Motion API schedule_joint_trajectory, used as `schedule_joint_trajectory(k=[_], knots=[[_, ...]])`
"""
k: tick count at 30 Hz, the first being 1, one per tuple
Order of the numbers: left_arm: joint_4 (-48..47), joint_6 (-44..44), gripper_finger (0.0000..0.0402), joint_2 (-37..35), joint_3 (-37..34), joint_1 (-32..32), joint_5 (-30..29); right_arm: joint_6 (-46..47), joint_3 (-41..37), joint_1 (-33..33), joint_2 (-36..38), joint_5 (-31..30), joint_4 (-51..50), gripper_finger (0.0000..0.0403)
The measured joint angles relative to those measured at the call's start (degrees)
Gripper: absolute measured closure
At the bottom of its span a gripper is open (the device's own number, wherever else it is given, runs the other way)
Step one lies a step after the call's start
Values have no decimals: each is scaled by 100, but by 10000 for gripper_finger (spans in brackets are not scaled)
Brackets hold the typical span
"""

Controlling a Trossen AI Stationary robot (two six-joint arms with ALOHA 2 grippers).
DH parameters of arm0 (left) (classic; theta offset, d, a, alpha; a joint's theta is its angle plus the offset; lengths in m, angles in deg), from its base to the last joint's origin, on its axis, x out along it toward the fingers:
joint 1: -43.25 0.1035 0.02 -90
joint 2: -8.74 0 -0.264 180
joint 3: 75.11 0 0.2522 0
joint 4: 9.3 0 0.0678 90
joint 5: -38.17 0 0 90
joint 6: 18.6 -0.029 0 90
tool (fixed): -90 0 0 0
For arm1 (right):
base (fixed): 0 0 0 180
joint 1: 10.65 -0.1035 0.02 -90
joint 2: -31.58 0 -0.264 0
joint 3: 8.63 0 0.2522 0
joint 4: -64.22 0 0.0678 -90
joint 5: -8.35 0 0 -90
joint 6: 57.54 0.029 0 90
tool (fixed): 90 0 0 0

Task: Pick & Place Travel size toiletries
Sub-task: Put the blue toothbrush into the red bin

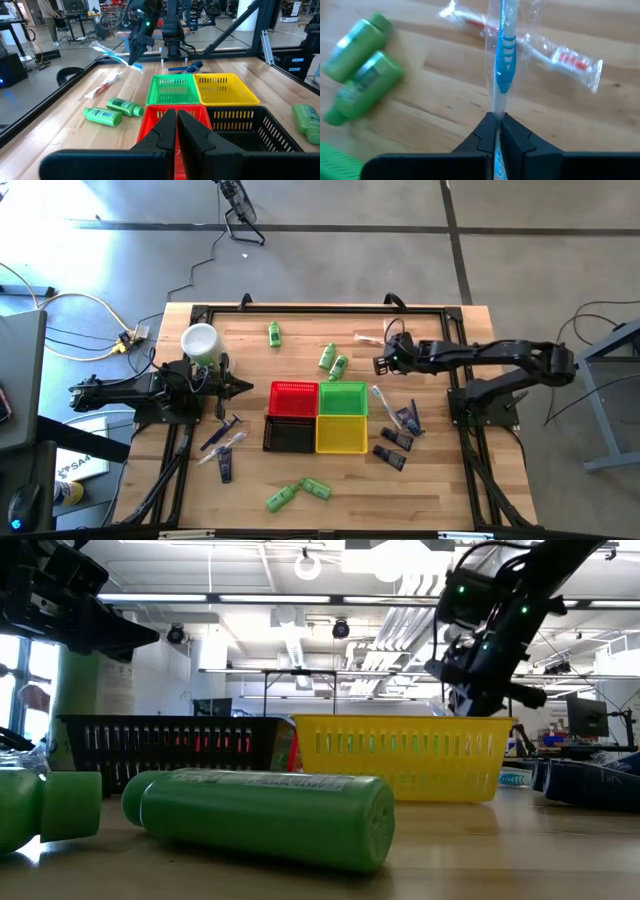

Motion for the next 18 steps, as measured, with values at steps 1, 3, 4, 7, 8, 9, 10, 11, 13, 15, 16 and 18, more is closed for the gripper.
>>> schedule_joint_trajectory(k=[1,3,4,7,8,9,10,11,13,15,16,18], knots=[[0,0,389,1,0,0,0,-49,1,0,55,-9,25,396],[0,1,389,-1,0,-2,0,-79,2,0,142,-10,32,399],[0,2,389,1,0,0,0,-81,2,-4,180,-9,30,399],[0,1,389,1,0,0,0,-224,2,-50,248,-12,165,400],[0,2,389,0,0,-2,0,-292,2,-67,267,-10,222,400],[0,0,389,0,0,0,0,-366,2,-94,285,-10,317,400],[0,1,389,1,0,-1,0,-433,2,-121,304,-9,425,400],[0,2,389,-1,0,-1,0,-523,2,-142,326,-8,529,400],[1,2,389,1,0,0,0,-739,2,-192,369,5,751,400],[2,3,389,2,0,-2,0,-1008,5,-256,379,7,1092,400],[7,12,389,-1,0,0,0,-1189,7,-282,379,12,1252,400],[34,98,389,2,0,-1,2,-1549,7,-329,379,85,1583,400]])
